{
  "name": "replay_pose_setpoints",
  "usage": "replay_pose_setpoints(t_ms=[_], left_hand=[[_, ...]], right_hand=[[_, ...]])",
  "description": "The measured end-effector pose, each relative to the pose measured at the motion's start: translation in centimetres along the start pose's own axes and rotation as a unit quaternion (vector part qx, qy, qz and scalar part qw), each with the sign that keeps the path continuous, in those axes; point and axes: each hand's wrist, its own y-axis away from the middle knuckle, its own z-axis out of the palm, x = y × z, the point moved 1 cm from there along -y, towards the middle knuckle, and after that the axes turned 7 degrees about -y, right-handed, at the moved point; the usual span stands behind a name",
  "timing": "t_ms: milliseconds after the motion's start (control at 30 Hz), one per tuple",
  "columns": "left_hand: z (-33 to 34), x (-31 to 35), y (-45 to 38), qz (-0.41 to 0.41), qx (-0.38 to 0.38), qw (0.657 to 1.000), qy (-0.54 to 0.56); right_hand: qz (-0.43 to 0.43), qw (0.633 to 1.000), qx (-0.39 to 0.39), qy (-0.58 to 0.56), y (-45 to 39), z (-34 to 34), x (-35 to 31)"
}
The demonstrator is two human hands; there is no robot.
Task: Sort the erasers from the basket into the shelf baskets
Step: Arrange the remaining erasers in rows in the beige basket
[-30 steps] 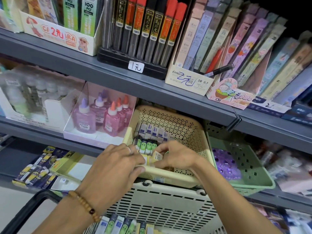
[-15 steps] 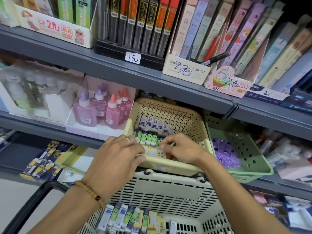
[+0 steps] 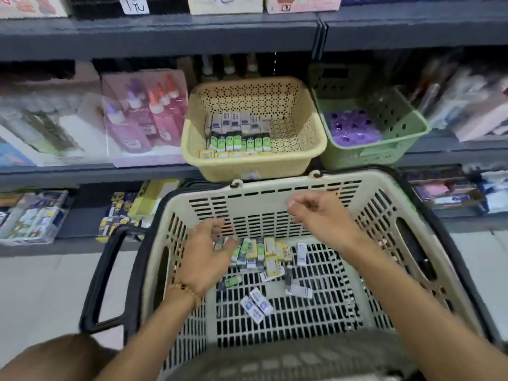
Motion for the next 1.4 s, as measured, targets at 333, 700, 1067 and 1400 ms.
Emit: replay_pose_setpoints(t_ms=[333, 700, 1067, 1400], left_hand=[[8.5, -4.1, -1.9, -0.054, -0.072, 0.911, -0.404], [11.2, -4.5, -3.1, -0.048, -0.003, 0.919, -0.392], [12.9, -3.2, -2.0, -0.045, -0.034, 0.927, -0.37], [13.6, -4.1, -2.3, -0.001, -0.09, 0.922, -0.378]], right_hand=[[0.25, 0.951, -0.122, 0.137, -2.7, 0.4, 12.4], [0.323, 0.941, -0.096, 0.043, -3.7, 2.9, 14.8], [0.317, 0.948, -0.036, -0.005, -4.0, 3.8, 15.9], [0.316, 0.947, -0.037, -0.041, -4.0, 4.3, 16.6]])
